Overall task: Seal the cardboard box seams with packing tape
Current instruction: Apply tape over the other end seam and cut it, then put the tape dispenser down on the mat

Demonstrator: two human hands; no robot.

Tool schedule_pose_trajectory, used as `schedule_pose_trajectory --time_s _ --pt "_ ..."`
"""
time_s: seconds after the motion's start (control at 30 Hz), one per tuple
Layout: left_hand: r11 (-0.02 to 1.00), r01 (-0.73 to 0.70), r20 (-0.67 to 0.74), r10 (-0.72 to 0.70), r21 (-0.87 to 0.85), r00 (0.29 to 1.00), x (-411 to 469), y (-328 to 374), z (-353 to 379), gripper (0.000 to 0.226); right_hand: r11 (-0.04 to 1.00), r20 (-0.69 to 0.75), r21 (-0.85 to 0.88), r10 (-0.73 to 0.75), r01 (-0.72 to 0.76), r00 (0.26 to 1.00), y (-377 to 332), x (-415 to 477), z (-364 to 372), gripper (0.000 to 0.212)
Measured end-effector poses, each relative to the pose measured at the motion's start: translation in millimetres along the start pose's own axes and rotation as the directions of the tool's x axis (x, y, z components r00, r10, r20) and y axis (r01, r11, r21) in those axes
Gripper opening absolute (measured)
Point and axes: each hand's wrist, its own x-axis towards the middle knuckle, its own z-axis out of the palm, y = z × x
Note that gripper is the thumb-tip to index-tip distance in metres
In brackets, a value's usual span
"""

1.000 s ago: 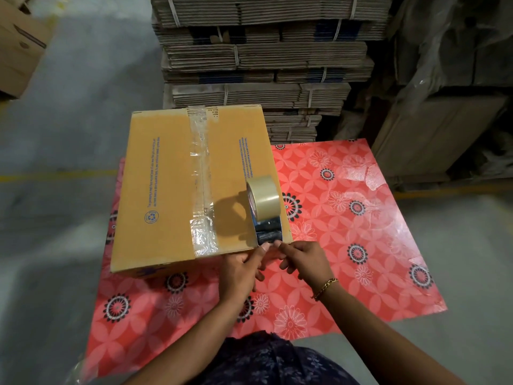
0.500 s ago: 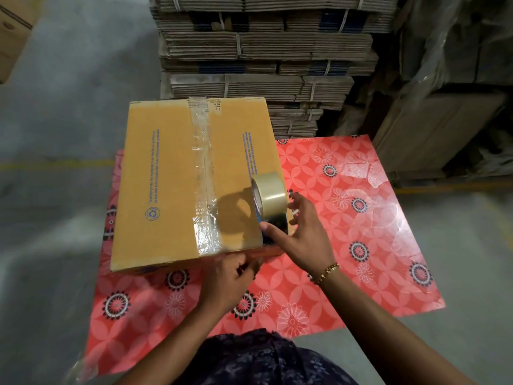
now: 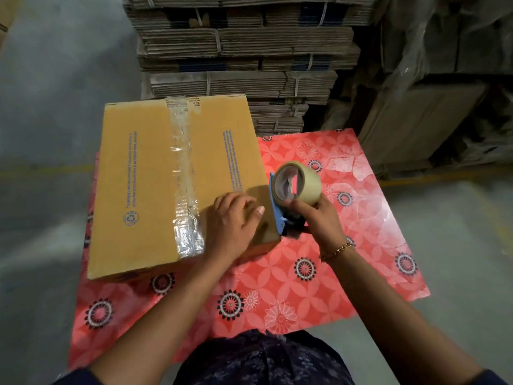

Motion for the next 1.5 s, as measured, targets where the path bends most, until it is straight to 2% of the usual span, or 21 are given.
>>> schedule_pose_trajectory --time_s 0.1,0.17,0.3,0.53,0.7,0.83,0.97,1.07,1.17,1.37,1.5 --pt "0.972 -0.014 0.067 -0.002 0.236 0.998 14.5 6.8 28.7 0.058 0.994 -0.023 0.083 0.070 -0.068 0.997 11.9 16.9 -38.1 0.036" --pt "0.948 0.021 0.091 -0.053 0.318 0.994 23.8 11.5 41.9 0.070 0.971 -0.028 0.171 0.177 -0.170 0.984 22.9 30.2 -62.7 0.033" --pt "0.875 0.044 0.075 -0.091 0.482 0.993 27.5 14.0 56.9 0.070 0.925 -0.057 0.229 0.322 -0.302 0.945 51.5 64.9 -105.6 0.038" --pt "0.830 0.064 0.020 -0.090 0.554 0.996 24.7 16.7 62.0 0.064 0.853 -0.009 0.238 0.481 -0.465 0.877 87.5 127.6 -139.1 0.044" --pt "0.828 0.076 0.001 -0.092 0.556 0.996 24.6 19.9 61.7 0.062 0.805 0.079 0.235 0.543 -0.545 0.836 97.0 155.4 -142.5 0.031" --pt "0.831 0.087 0.003 -0.107 0.550 0.994 24.9 21.8 60.0 0.062 0.806 0.102 0.224 0.540 -0.548 0.836 106.8 165.3 -143.4 0.023" --pt "0.827 0.089 0.007 -0.112 0.555 0.994 24.6 23.2 59.1 0.062 0.860 0.030 0.147 0.490 -0.488 0.871 108.4 169.2 -147.4 0.039" --pt "0.829 0.097 0.005 -0.119 0.551 0.993 25.1 24.0 58.4 0.062 0.889 -0.017 0.046 0.457 -0.456 0.889 107.8 170.8 -152.8 0.022" --pt "0.831 0.095 -0.001 -0.113 0.548 0.994 24.9 25.2 57.4 0.062 0.886 -0.035 -0.090 0.453 -0.454 0.891 109.4 169.1 -162.6 0.033" --pt "0.845 0.094 0.004 -0.113 0.527 0.994 24.3 22.6 57.2 0.064 0.892 -0.035 -0.138 0.429 -0.430 0.903 109.1 154.0 -179.7 0.037" --pt "0.857 0.089 0.029 -0.120 0.508 0.992 23.5 19.9 56.6 0.066 0.900 -0.020 -0.231 0.375 -0.369 0.927 103.2 129.6 -181.5 0.023"
